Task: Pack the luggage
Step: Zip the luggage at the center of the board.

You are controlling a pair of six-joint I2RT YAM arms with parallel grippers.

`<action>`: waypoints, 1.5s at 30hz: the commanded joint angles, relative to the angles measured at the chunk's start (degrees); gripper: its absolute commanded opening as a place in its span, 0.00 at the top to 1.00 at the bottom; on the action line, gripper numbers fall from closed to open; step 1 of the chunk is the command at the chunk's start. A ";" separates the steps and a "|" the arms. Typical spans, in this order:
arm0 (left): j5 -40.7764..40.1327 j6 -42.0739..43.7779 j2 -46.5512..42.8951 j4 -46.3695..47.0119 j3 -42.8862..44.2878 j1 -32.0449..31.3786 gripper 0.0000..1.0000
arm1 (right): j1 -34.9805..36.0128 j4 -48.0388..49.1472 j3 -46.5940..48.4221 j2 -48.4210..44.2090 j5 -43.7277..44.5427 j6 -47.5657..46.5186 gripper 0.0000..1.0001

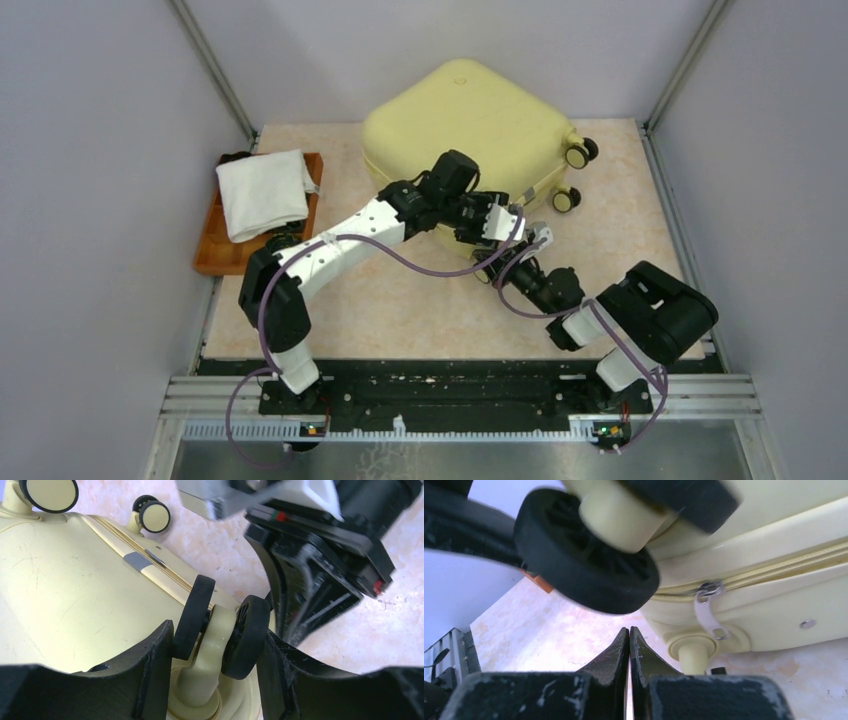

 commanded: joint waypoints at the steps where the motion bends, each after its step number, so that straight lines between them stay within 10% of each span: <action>1: -1.38 -17.55 -1.20 9.65 9.18 3.82 1.00 | 2.71 9.54 -0.66 0.81 5.37 -2.42 1.00; 8: -0.23 -19.18 -0.41 9.71 11.19 3.82 1.00 | 4.00 11.26 -1.64 3.12 12.86 -2.56 1.00; 11: -0.14 -18.05 -1.19 8.91 10.62 3.91 1.00 | 1.29 6.63 -5.38 -2.23 16.47 -2.33 0.68; 18: 0.18 -17.55 -2.48 8.60 8.91 3.91 1.00 | -9.54 -5.75 -5.52 -12.28 -4.95 -4.50 0.42; 24: -0.32 -18.48 -2.63 9.20 9.14 3.91 1.00 | -15.44 -4.60 0.49 -7.47 -17.79 -2.78 0.50; 45: -1.95 -20.34 -1.26 10.86 10.64 3.82 1.00 | -15.32 -2.28 8.61 2.79 -20.63 2.12 0.75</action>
